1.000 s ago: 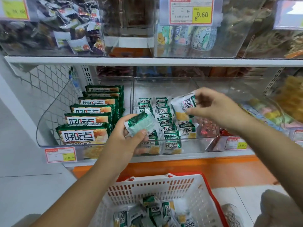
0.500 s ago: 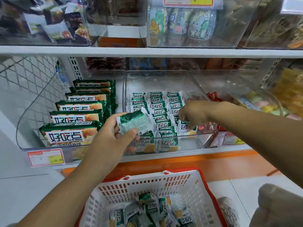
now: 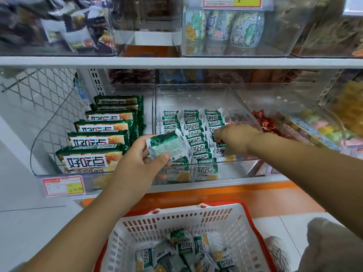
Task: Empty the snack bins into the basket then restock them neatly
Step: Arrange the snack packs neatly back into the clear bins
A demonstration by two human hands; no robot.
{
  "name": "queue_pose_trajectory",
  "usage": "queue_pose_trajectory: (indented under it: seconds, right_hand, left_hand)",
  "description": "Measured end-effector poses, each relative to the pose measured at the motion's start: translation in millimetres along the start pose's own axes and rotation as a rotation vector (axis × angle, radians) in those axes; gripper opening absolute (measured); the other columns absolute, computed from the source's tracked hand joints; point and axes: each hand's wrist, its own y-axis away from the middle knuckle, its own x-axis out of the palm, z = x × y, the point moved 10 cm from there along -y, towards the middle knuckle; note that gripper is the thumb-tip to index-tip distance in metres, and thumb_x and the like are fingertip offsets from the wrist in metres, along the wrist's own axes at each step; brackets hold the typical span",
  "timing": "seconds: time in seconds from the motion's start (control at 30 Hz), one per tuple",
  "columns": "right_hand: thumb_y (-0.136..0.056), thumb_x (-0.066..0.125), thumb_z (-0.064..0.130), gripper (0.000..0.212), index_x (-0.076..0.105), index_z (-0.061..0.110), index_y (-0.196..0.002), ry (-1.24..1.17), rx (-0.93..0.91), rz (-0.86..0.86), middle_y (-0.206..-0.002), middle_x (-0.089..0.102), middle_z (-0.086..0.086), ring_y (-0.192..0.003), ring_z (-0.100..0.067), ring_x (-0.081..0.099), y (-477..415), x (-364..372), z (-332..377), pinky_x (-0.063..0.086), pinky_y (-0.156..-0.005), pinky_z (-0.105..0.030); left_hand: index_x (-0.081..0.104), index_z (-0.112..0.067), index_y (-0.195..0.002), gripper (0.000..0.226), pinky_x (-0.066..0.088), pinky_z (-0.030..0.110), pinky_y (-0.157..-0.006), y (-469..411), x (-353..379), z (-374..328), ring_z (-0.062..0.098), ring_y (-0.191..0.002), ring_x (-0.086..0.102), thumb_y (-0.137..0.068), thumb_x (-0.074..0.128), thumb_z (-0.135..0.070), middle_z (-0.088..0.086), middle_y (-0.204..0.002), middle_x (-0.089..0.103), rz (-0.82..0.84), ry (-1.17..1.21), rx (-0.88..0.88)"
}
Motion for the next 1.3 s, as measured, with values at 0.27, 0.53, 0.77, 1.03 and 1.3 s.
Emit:
queue_pose_trajectory:
  seconds: [0.27,0.53,0.77,1.03,1.3]
  right_hand:
    - [-0.086,0.068,0.036,0.037,0.059,0.032,-0.121,-1.139,0.010,-0.286,-0.100,0.069,0.007,-0.096,-0.017,0.066,58.6,-49.8,11.3,0.052,-0.087,-0.033]
    - [-0.081,0.074,0.021,0.033,0.065,0.030,-0.112,-1.417,-0.127,-0.290,-0.067,0.035,0.008,-0.063,-0.014,0.037,83.9,-55.5,63.4,0.039,-0.061,-0.026]
    - [-0.068,0.079,0.031,0.037,0.069,0.031,-0.103,-1.483,-0.082,-0.269,-0.090,0.056,-0.005,-0.079,-0.007,0.050,101.8,-43.2,66.1,0.047,-0.074,-0.024]
    - [-0.082,0.065,0.021,0.040,0.059,0.017,-0.122,-1.954,-0.008,-0.002,-0.103,0.072,-0.011,-0.090,-0.027,0.069,105.0,-23.4,75.6,0.058,-0.079,-0.034]
    - [-0.080,0.069,-0.004,0.046,0.057,0.020,-0.118,-1.872,-0.045,-0.192,-0.108,0.069,-0.011,-0.088,-0.026,0.068,102.0,-32.4,62.3,0.053,-0.087,-0.038]
  left_hand:
    - [0.058,-0.017,-0.125,0.038,0.060,0.029,-0.065,5.6,9.4,-9.5,0.017,-0.086,0.075,-0.088,0.069,-0.018,0.006,-0.119,0.065,0.064,0.145,-0.057]
    - [0.064,-0.026,-0.113,0.024,0.062,0.040,-0.073,14.3,37.8,-17.3,0.022,-0.085,0.075,-0.089,0.067,-0.025,0.000,-0.111,0.071,0.201,0.174,-0.050]
    - [0.069,-0.024,-0.113,0.028,0.061,0.034,-0.077,18.6,41.5,-18.4,0.016,-0.085,0.074,-0.089,0.064,-0.039,0.012,-0.106,0.067,0.203,0.103,-0.032]
    - [0.064,-0.045,-0.110,0.037,0.046,0.005,-0.077,21.7,33.7,-36.1,-0.011,-0.101,0.059,-0.084,0.075,-0.022,-0.020,-0.120,0.062,0.122,-0.075,0.184]
    - [0.043,-0.046,-0.134,0.062,0.049,0.008,-0.069,21.5,40.7,-25.1,-0.012,-0.094,0.063,-0.081,0.073,-0.034,-0.019,-0.115,0.057,0.165,0.091,0.070]
